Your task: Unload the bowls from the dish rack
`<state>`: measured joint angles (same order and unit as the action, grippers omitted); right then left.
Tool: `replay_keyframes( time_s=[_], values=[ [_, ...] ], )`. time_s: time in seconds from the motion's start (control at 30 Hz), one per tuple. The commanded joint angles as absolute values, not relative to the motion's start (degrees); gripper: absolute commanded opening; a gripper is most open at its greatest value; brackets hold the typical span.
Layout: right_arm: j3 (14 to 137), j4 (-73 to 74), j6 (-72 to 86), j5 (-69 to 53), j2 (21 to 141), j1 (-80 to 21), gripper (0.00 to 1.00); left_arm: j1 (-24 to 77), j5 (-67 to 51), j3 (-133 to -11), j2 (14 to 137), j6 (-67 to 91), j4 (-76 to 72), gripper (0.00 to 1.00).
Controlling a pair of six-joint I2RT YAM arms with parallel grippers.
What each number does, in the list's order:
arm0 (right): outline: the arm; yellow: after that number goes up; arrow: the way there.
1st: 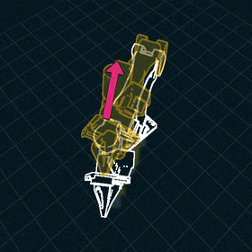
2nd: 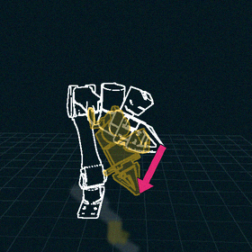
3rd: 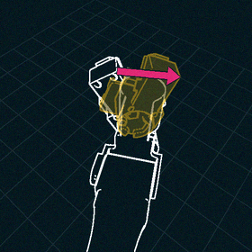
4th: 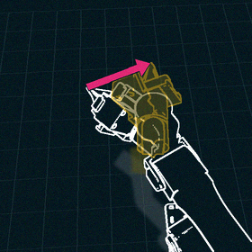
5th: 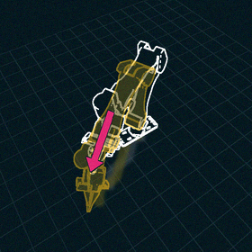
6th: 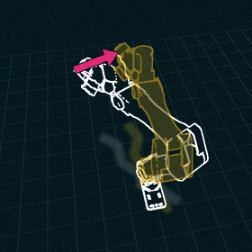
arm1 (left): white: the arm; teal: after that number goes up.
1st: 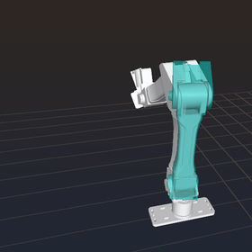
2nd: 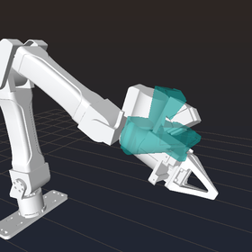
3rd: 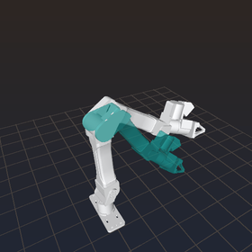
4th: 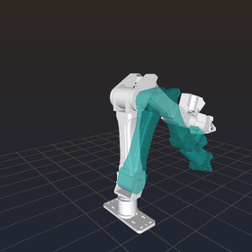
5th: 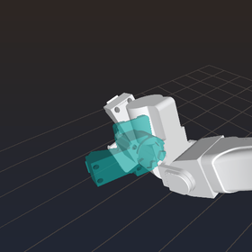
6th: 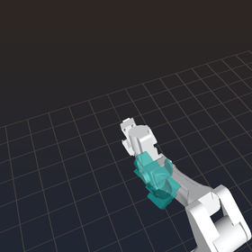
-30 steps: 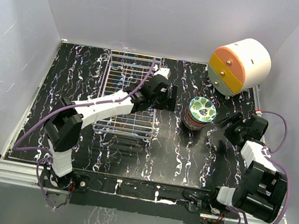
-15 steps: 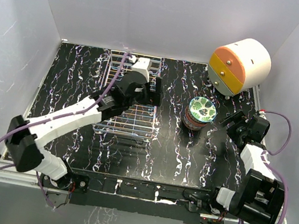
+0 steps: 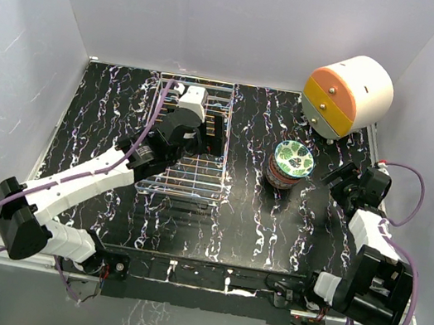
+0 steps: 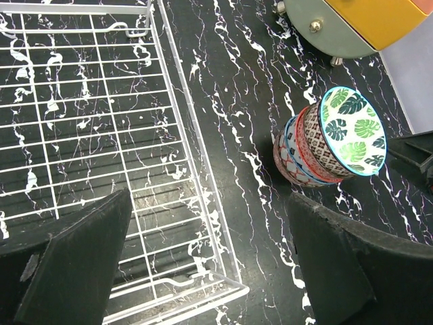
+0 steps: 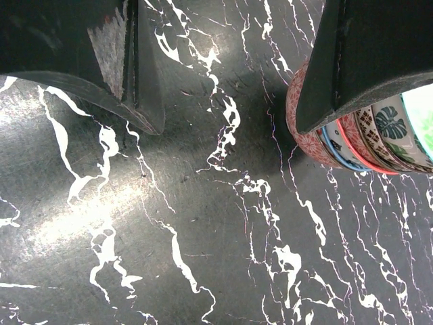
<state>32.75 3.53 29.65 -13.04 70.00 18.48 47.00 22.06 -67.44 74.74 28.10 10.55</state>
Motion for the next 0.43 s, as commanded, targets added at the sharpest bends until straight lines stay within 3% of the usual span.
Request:
replay_keyframes(
  time_s=[0.0,0.4],
  values=[
    [32.5,0.4,29.3,-11.6,69.6,18.5,0.8,46.8,23.1,-67.0,73.8,27.2,10.3,0.97],
    [35.2,3.6,29.2,-10.3,73.2,18.5,0.78,46.6,21.8,-67.3,74.4,26.5,10.4,0.97]
  ],
)
